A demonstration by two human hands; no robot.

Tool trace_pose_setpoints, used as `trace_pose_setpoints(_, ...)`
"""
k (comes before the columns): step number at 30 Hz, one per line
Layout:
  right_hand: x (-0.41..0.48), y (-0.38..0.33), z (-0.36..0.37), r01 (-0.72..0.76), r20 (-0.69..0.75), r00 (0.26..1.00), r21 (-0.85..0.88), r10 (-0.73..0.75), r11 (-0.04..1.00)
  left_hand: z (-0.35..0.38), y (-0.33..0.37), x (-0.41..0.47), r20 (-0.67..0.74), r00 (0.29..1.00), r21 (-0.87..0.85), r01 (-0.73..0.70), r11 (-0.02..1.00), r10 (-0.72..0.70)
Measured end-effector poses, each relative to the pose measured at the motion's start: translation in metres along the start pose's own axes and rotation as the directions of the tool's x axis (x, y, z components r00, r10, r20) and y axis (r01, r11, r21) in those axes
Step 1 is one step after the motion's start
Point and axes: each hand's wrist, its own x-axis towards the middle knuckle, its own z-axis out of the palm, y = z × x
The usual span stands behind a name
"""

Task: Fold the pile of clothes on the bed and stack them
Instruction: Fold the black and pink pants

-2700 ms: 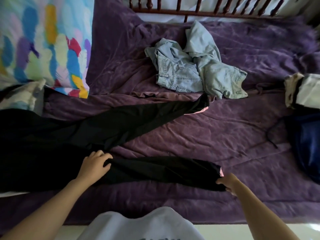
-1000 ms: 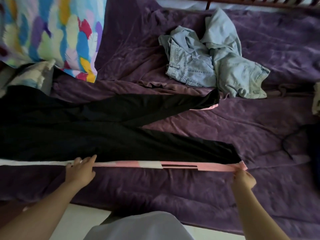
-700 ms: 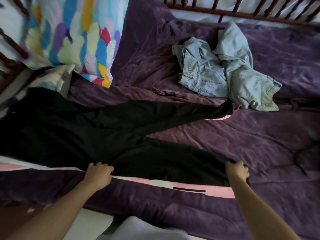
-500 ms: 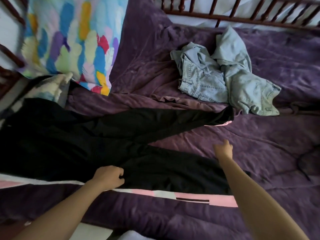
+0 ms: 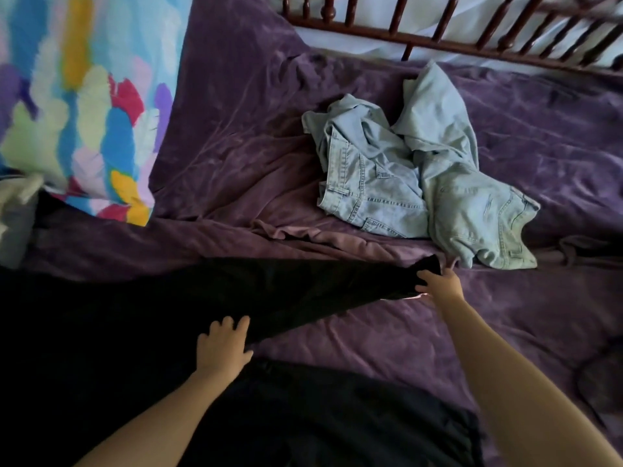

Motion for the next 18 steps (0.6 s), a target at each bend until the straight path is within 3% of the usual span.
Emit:
trace_pose_setpoints(3,0.014,0.006,-0.003,-0.046,-0.064,0.997,-0.161,0.036,0.986,0.010,-0.003,0.006,-0.031,0.998,0.067,0.060,0.996,-0.058)
trace_pose_setpoints(6,0.016,-0.007,-0.015,0.062,-0.094,0.991,-0.289,-0.093,0.955,0.022,-0.018,0.015,-0.235,0.969,0.000,-0.077,0.997,0.075)
trace_pose_setpoints(8,0.007,-0.030,-0.026,0.156,-0.083,0.981,-0.180,-0.173,0.971,0.021,-0.027,0.019,-0.260,0.957,-0.070,-0.147,0.987,0.125)
trace_pose_setpoints(10,-0.010,-0.047,-0.043,0.250,-0.108,0.964,0.046,-0.244,0.967,0.009,-0.031,0.013,-0.262,0.949,-0.142,-0.217,0.966,0.175)
trace_pose_setpoints(12,-0.035,-0.048,-0.063,0.346,-0.178,0.934,0.235,-0.310,0.908,0.002,-0.035,0.001,-0.325,0.895,-0.185,-0.377,0.907,0.306)
trace_pose_setpoints(13,-0.045,-0.037,-0.073,0.383,-0.208,0.917,0.229,-0.339,0.895,0.002,-0.035,-0.005,-0.362,0.850,-0.150,-0.459,0.876,0.383)
trace_pose_setpoints(15,-0.053,-0.002,-0.082,0.328,-0.224,0.924,0.052,-0.309,0.943,0.007,-0.033,-0.018,-0.293,0.822,-0.093,-0.533,0.841,0.489)
trace_pose_setpoints(18,-0.056,0.058,-0.078,-0.033,-0.212,0.977,-0.089,0.013,0.996,0.011,-0.026,-0.024,0.068,0.890,-0.198,-0.430,0.881,0.450)
